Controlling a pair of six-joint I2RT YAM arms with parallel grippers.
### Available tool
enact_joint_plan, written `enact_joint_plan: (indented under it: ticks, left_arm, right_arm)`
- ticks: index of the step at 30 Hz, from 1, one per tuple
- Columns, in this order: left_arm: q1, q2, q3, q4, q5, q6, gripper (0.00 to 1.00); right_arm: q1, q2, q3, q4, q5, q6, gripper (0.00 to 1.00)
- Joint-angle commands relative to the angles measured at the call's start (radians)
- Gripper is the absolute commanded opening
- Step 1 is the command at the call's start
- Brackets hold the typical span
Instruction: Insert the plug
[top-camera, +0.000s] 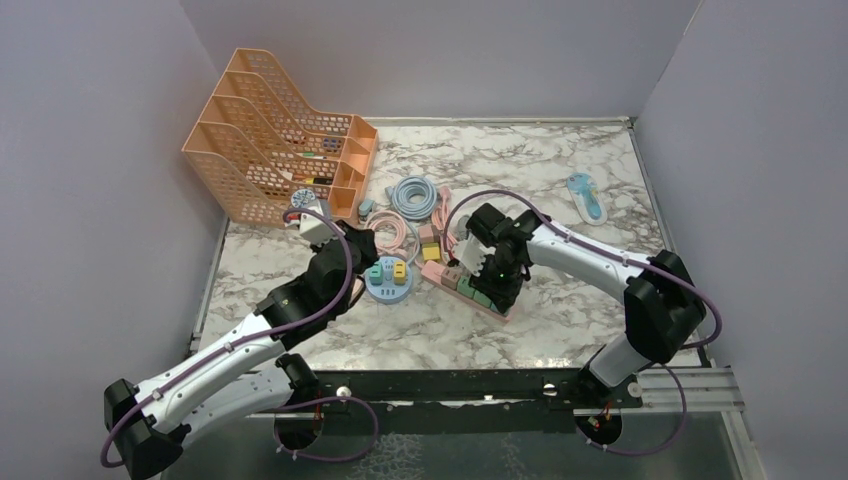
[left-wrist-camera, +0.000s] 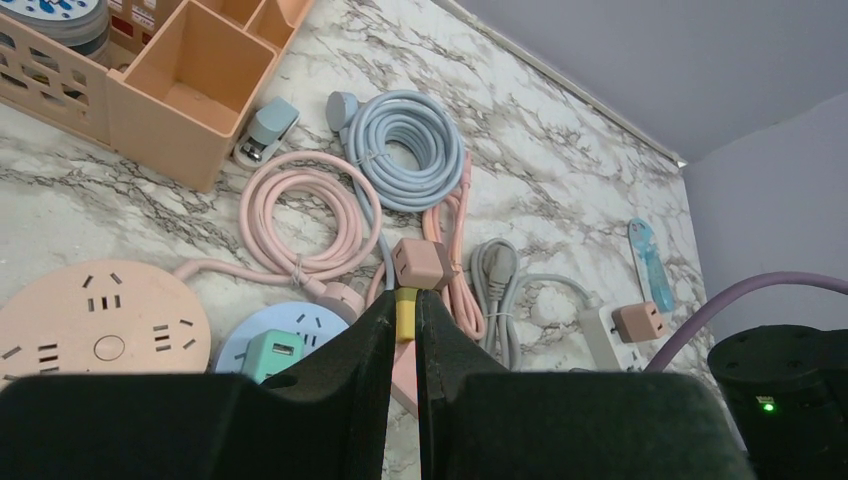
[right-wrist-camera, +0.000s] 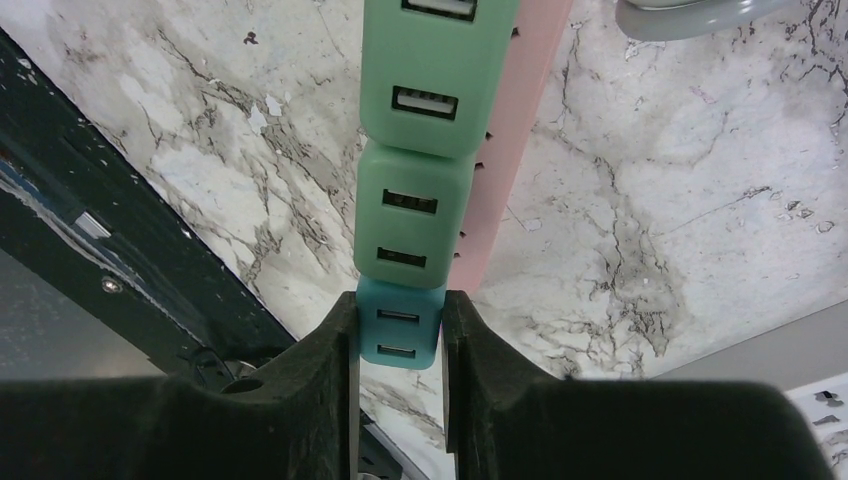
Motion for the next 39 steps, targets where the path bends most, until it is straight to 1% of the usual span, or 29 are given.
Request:
enact_joint_plan:
  ticks: [1, 2, 3, 4, 7, 10, 12, 14, 16, 19, 21, 24, 26, 28, 29, 31, 33, 35, 39]
  left_arm:
    - [0.015, -0.016, 0.018, 0.009, -0.005, 0.032, 0.16]
    - [0.017, -0.014, 0.022, 0.006, -0.004, 0.039, 0.16]
    - [0.018, -0.015, 0.028, 0.001, -0.003, 0.046, 0.16]
    - [0.021, -0.015, 0.031, -0.008, -0.004, 0.053, 0.16]
    - [0.025, -0.025, 0.039, -0.028, 0.003, 0.079, 0.17]
    - [0.027, -0.036, 0.039, -0.054, 0.014, 0.095, 0.17]
    - [0.029, -0.041, 0.041, -0.08, 0.024, 0.105, 0.17]
    - [0.032, -0.043, 0.045, -0.097, 0.043, 0.129, 0.18]
    - [0.035, -0.04, 0.05, -0.125, 0.057, 0.147, 0.2]
    - [0.039, -0.029, 0.065, -0.162, 0.101, 0.171, 0.27]
    - [0.042, -0.016, 0.07, -0.172, 0.151, 0.199, 0.34]
    - [0.048, 0.015, 0.077, -0.2, 0.219, 0.218, 0.48]
    - [0.056, 0.044, 0.083, -0.205, 0.274, 0.232, 0.55]
    - [0.064, 0.086, 0.094, -0.196, 0.343, 0.254, 0.62]
    - [0.066, 0.109, 0.101, -0.19, 0.382, 0.267, 0.64]
    - [0.069, 0.16, 0.12, -0.181, 0.447, 0.282, 0.67]
    - [0.069, 0.22, 0.15, -0.179, 0.493, 0.285, 0.68]
    - [0.069, 0.283, 0.181, -0.167, 0.533, 0.28, 0.68]
    - [0.069, 0.423, 0.264, -0.138, 0.554, 0.282, 0.68]
  right_arm:
    - [0.024, 0.152, -0.104, 0.185, 0.018, -0.036, 0.04]
    - [0.024, 0.122, -0.095, 0.186, 0.005, -0.034, 0.09]
    - [0.023, 0.089, -0.086, 0.183, -0.007, -0.028, 0.18]
    - [0.023, 0.049, -0.078, 0.173, -0.018, -0.026, 0.24]
    - [0.022, -0.074, -0.032, 0.102, -0.035, -0.024, 0.45]
    - [0.021, -0.17, 0.015, 0.051, -0.031, -0.022, 0.58]
    - [0.021, -0.218, 0.038, 0.023, -0.028, -0.021, 0.73]
    - [0.021, -0.257, 0.056, 0.005, -0.014, -0.013, 0.8]
    - [0.021, -0.294, 0.068, 0.003, -0.003, -0.002, 0.82]
    - [0.021, -0.345, 0.083, 0.033, -0.001, 0.05, 0.82]
    - [0.021, -0.379, 0.087, 0.078, 0.01, 0.11, 0.82]
    - [0.021, -0.431, 0.079, 0.179, 0.031, 0.222, 0.82]
    - [0.021, -0.461, 0.059, 0.247, 0.045, 0.301, 0.82]
    - [0.021, -0.493, 0.03, 0.315, 0.105, 0.423, 0.94]
    - [0.021, -0.503, 0.022, 0.331, 0.133, 0.487, 0.97]
    - [0.021, -0.507, 0.008, 0.332, 0.186, 0.59, 0.97]
    - [0.021, -0.503, -0.005, 0.335, 0.235, 0.698, 0.98]
    - [0.021, -0.508, -0.031, 0.356, 0.228, 0.767, 0.98]
    - [0.021, -0.571, -0.131, 0.459, 0.217, 0.856, 0.98]
